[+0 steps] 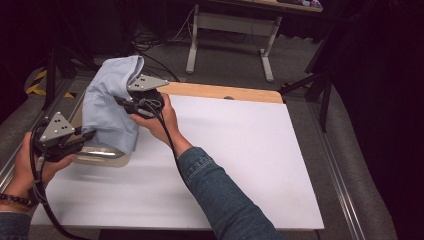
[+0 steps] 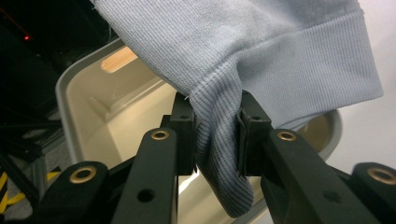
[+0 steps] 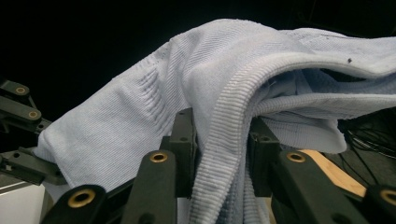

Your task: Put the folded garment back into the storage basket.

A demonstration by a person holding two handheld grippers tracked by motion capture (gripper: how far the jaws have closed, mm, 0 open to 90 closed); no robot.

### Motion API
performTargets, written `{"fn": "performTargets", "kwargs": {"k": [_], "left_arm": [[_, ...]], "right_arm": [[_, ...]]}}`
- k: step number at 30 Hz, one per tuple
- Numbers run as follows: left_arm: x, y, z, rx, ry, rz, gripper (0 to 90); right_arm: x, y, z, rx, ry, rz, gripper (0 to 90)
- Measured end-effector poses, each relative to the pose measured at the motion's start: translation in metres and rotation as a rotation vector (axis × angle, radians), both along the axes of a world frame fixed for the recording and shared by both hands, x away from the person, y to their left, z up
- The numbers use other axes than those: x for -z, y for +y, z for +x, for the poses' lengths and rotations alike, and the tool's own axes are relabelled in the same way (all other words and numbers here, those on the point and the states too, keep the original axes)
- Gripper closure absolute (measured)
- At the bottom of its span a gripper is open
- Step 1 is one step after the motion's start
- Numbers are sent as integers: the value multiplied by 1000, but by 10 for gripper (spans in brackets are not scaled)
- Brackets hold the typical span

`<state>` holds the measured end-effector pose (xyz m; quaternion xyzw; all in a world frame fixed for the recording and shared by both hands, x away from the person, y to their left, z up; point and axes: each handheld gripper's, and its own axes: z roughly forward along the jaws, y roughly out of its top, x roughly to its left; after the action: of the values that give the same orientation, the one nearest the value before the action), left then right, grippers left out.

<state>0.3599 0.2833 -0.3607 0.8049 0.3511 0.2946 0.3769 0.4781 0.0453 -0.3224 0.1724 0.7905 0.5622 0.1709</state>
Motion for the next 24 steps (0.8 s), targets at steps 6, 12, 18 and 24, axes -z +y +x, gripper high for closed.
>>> {"fn": "performTargets", "kwargs": {"k": [6,12,18,24], "left_arm": [[5,9,1,-29,14,21,734],[12,12,5,-59,20,24,732],[25,15,13,-86,55,12,727],[38,17,14,-95,67,15,706]], "right_arm": [[6,16,5,-3,17,-8,700],[13,25,12,1,41,-17,700],[28,39,21,13,70,-37,701],[39,43,25,15,95,-54,700]]}}
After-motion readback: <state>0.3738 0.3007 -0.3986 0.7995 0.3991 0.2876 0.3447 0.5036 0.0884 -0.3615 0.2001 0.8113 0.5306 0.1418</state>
